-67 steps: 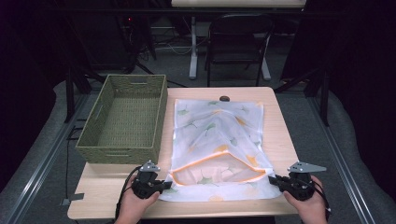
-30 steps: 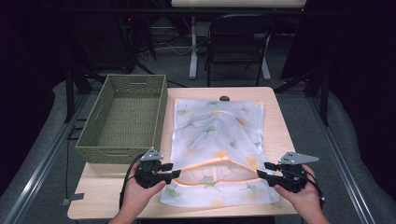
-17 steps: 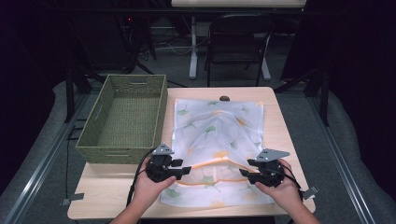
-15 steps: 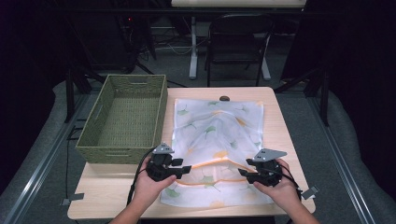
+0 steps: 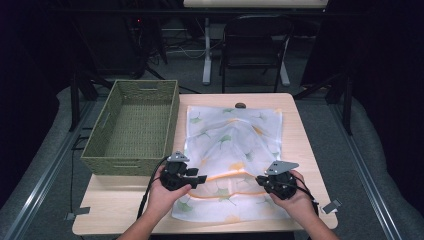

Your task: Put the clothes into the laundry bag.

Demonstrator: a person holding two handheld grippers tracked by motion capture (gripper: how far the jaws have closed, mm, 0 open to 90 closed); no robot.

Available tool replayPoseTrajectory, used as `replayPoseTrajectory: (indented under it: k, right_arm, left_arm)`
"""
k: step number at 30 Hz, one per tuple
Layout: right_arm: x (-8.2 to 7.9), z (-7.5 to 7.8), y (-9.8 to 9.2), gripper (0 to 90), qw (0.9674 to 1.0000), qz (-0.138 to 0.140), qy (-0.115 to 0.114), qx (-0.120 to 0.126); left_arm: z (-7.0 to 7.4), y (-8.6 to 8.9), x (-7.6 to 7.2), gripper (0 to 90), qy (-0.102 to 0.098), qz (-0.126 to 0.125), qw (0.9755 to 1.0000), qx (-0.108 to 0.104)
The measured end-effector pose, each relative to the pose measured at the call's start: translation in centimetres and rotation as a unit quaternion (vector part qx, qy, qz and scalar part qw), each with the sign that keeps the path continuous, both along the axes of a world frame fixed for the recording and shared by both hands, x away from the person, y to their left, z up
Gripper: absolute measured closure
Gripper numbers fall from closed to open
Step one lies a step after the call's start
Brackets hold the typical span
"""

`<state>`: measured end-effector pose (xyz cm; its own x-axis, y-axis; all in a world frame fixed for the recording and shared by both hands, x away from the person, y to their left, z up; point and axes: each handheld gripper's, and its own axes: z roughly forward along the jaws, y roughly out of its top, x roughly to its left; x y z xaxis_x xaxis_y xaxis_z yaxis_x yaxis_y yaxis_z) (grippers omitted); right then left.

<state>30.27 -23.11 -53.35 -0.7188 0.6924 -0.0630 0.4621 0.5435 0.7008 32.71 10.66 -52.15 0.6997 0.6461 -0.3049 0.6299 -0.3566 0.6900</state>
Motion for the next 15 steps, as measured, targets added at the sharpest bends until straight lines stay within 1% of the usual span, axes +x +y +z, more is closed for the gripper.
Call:
replayPoseTrajectory:
  k: [3,4,5,7,9,11,12,13,15]
  right_arm:
    - [0.0,0.0,-0.1,89.5,1.0000,0.001,-0.001,-0.004]
    - [0.0,0.0,-0.2,89.6,1.0000,-0.002,0.000,-0.002]
    - [-0.1,0.0,-0.3,89.7,1.0000,-0.002,0.003,0.005]
    - [-0.1,0.1,-0.3,89.7,1.0000,0.003,0.007,0.006]
    - [-0.3,0.1,-0.3,89.7,0.9998,0.009,0.015,0.007]
    - [-0.4,-0.1,-0.3,89.7,0.9995,0.019,0.025,0.004]
    - [-0.5,-0.2,-0.3,89.7,0.9994,0.020,0.027,0.006]
    - [-0.7,-0.2,-0.4,89.7,0.9992,0.022,0.034,0.003]
    - [-0.8,-0.4,-0.7,89.7,0.9986,0.027,0.044,0.010]
  left_arm:
    - [-0.3,0.1,0.0,52.1,0.002,0.002,1.0000,0.004]
    - [-0.4,0.2,0.0,52.2,0.004,0.004,1.0000,0.005]
    - [-0.5,0.2,0.1,52.4,0.004,0.004,1.0000,0.004]
    - [-0.6,0.4,0.0,52.5,0.003,0.007,1.0000,0.002]
    - [-0.8,0.5,0.0,52.5,0.006,0.010,0.9999,0.000]
    - [-1.0,0.6,0.0,52.6,0.009,0.009,0.9999,0.003]
    - [-1.2,0.6,0.0,52.6,0.009,0.009,0.9999,0.005]
    - [-1.3,0.6,0.0,52.6,0.010,0.006,0.9999,0.007]
    - [-1.5,0.5,-0.1,52.8,0.011,0.007,0.9999,0.010]
